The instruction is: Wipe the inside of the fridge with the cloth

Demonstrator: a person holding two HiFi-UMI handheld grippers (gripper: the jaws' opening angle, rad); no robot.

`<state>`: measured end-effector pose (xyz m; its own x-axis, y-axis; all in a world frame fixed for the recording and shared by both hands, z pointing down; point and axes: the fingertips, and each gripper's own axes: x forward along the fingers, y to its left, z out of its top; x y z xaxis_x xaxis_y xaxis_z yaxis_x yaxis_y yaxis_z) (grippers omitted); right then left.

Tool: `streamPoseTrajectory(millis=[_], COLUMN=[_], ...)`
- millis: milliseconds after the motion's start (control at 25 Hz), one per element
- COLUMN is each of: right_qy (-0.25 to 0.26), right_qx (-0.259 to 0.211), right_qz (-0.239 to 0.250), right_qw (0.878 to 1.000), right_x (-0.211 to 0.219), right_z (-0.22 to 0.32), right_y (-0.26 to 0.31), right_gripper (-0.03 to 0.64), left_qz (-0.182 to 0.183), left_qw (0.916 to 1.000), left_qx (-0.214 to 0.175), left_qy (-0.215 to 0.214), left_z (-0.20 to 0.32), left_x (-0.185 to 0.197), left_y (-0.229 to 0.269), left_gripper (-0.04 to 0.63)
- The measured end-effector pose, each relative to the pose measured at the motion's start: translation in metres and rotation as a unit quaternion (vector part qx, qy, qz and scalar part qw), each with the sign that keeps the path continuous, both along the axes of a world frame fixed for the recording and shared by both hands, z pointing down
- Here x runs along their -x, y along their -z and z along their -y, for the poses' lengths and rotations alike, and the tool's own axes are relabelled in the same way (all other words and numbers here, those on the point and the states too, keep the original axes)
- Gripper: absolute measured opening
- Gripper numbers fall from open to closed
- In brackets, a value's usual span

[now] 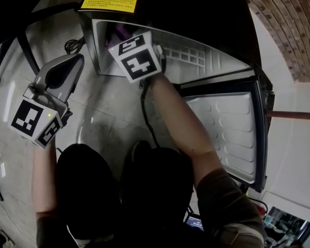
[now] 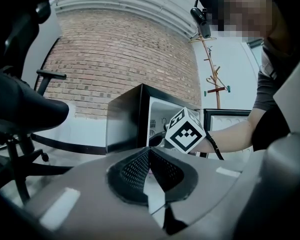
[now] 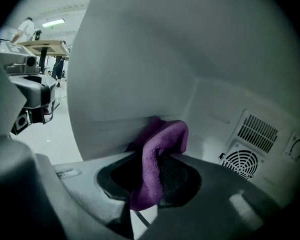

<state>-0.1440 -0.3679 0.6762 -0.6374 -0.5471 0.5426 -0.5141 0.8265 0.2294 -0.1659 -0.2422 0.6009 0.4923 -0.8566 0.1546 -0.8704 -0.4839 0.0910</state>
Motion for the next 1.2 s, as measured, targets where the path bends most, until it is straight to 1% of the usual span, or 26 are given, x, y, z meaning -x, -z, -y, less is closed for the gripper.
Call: streamPoseTrajectory(millis=[160, 240, 360, 560, 720, 800, 920, 1000, 1080, 1200], right_qy=[0.017, 0.022, 0.007, -0.049, -0.118, -0.155, -0.209, -0.231, -0.249, -0.29], right_qx=[-0.004, -0.003, 0.0, 0.007, 0.031, 0.033, 0.049, 0.053, 0.047, 0.052], right_qz=[0.012, -0.003, -0.034, -0.048, -0.05, -0.061, -0.071, -0.07, -0.07, -0.081], right_qw=[1.0, 1.0, 0.999, 0.998, 0.991, 0.986, 0.974, 0.969, 0.965, 0.952], right_x=[0.001, 0.001, -0.012, -0.054, -0.105, -0.134, -0.176, -0.194, -0.21, -0.236], right_z=[-0.004, -0.002, 0.006, 0.02, 0.035, 0.043, 0.048, 0.051, 0.056, 0.056], right_y=[0.006, 0.001, -0.005, -0.008, -0.012, -0.013, -0.016, -0.016, -0.014, -0.015], right_gripper=[0.077, 0.077, 0.077, 0.077, 0.077, 0.077, 0.077, 0.077, 0.077, 0.077], left_qz=[-0.003, -0.003, -0.002, -0.001, -0.004, -0.007, -0.01, -0.013, -0.013, -0.014], left_qw=[1.0, 1.0, 0.9999, 0.9993, 0.9986, 0.9981, 0.9972, 0.9965, 0.9959, 0.9952], left_qx=[0.004, 0.007, 0.013, 0.02, 0.023, 0.024, 0.024, 0.025, 0.025, 0.026], left_qy=[0.0, -0.001, -0.009, -0.03, -0.048, -0.056, -0.07, -0.079, -0.086, -0.093], left_z=[-0.001, 0.0, 0.003, 0.007, 0.01, 0.012, 0.015, 0.016, 0.017, 0.019], left_x=[0.0, -0.001, -0.008, -0.023, -0.038, -0.046, -0.059, -0.068, -0.074, -0.08], left_y=[-0.002, -0.004, -0.006, -0.009, -0.011, -0.011, -0.011, -0.012, -0.013, -0.014], left_gripper=[0.018, 0.017, 0.017, 0.017, 0.017, 0.017, 0.018, 0.017, 0.017, 0.017])
